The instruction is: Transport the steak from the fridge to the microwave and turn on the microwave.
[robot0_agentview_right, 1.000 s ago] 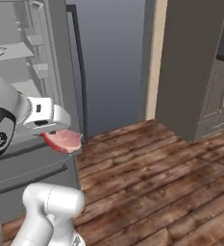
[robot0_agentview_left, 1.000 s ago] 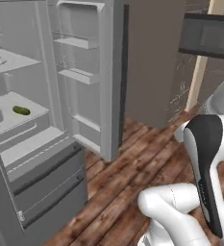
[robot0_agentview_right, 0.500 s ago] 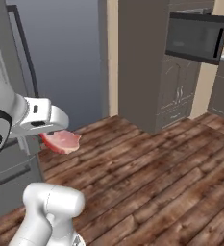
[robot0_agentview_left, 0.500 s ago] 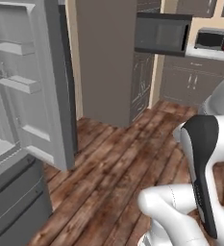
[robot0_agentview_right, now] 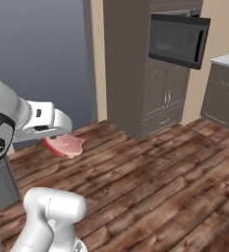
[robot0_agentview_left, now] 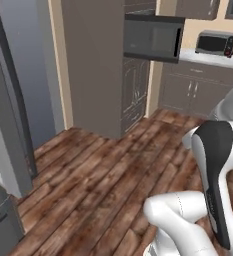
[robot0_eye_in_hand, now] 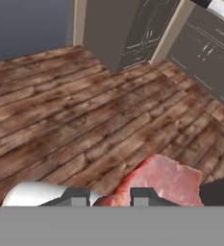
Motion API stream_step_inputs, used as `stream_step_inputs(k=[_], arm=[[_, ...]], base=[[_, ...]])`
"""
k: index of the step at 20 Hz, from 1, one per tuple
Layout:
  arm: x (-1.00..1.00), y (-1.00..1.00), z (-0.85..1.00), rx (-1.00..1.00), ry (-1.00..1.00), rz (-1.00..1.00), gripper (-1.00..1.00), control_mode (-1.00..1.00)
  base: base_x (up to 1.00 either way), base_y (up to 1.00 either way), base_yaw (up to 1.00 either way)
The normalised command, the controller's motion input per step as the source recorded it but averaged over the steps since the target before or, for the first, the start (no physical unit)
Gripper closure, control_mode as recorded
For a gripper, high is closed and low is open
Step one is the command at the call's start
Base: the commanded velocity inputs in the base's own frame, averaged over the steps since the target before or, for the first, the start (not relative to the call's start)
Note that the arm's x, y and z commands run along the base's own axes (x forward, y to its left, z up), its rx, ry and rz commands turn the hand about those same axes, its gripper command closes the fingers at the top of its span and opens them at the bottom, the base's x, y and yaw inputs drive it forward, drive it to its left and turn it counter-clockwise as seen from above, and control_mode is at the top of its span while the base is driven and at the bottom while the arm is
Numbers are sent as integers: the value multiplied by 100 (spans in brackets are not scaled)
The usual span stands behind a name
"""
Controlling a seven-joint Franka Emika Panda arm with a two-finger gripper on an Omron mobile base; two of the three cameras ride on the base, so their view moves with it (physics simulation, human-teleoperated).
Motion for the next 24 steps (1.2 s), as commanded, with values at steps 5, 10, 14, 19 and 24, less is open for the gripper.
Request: stream_step_inputs(k=[5,10,14,19,24], arm=[[0,0,0,0,0,0,100,100],[0,0,0,0,0,0,100,100],[0,0,0,0,0,0,100,100],[0,0,0,0,0,0,100,100],[0,0,0,0,0,0,100,100]], base=[[58,-32,0],[81,-48,1],[100,-43,6],[100,-38,6],[100,-20,0]])
